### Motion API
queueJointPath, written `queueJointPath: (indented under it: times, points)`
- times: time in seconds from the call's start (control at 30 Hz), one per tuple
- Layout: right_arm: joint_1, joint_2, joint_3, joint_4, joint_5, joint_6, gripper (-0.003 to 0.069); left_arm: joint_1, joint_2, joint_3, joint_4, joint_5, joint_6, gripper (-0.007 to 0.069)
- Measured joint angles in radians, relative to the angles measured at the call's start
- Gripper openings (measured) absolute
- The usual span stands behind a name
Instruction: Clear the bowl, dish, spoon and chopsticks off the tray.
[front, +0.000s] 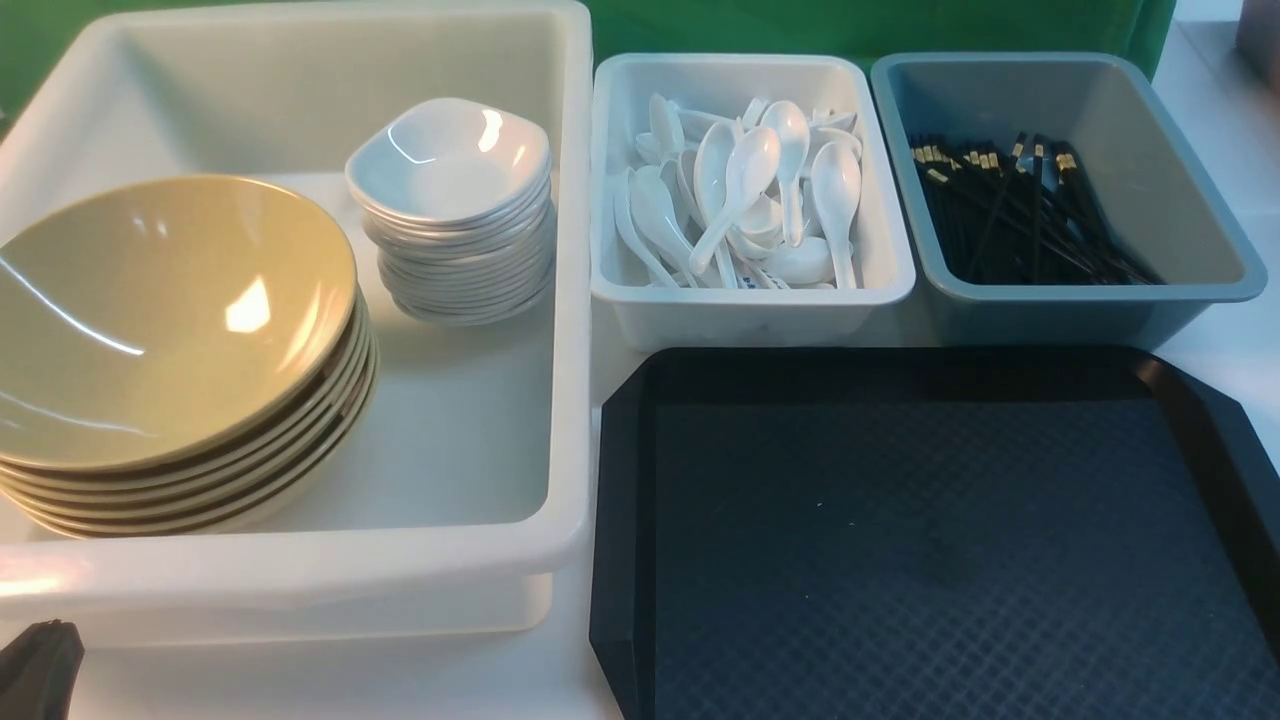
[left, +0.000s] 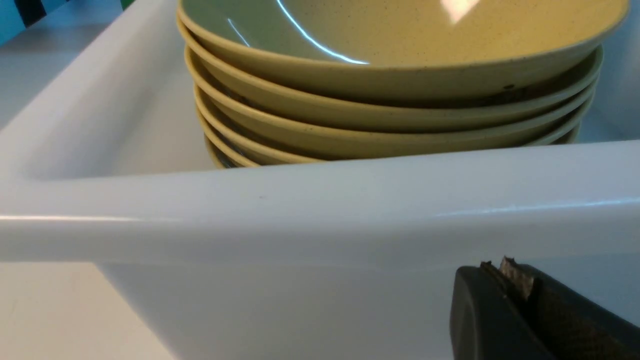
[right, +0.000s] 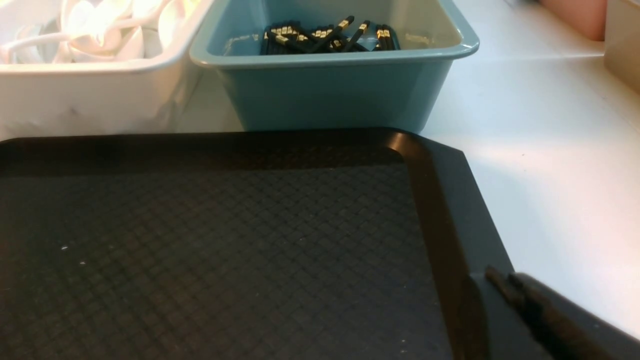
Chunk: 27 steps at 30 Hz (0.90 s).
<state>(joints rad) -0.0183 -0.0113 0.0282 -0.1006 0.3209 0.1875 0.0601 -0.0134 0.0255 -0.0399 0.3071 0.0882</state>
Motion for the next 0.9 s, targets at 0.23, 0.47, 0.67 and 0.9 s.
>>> queueJointPath:
  times: [0.23, 0.47, 0.67, 0.9]
  points:
    - [0.000, 0.000, 0.000, 0.000, 0.000, 0.000, 0.0079, 0.000, 0.000, 0.000, 0.000, 0.000, 0.000, -0.0011]
    - [0.000, 0.000, 0.000, 0.000, 0.000, 0.000, 0.0086, 0.000, 0.000, 0.000, 0.000, 0.000, 0.000, -0.0011]
    - [0.000, 0.000, 0.000, 0.000, 0.000, 0.000, 0.0097, 0.000, 0.000, 0.000, 0.000, 0.000, 0.000, -0.0011]
    - [0.000, 0.000, 0.000, 0.000, 0.000, 0.000, 0.0103, 0.000, 0.000, 0.000, 0.000, 0.000, -0.007, -0.0011]
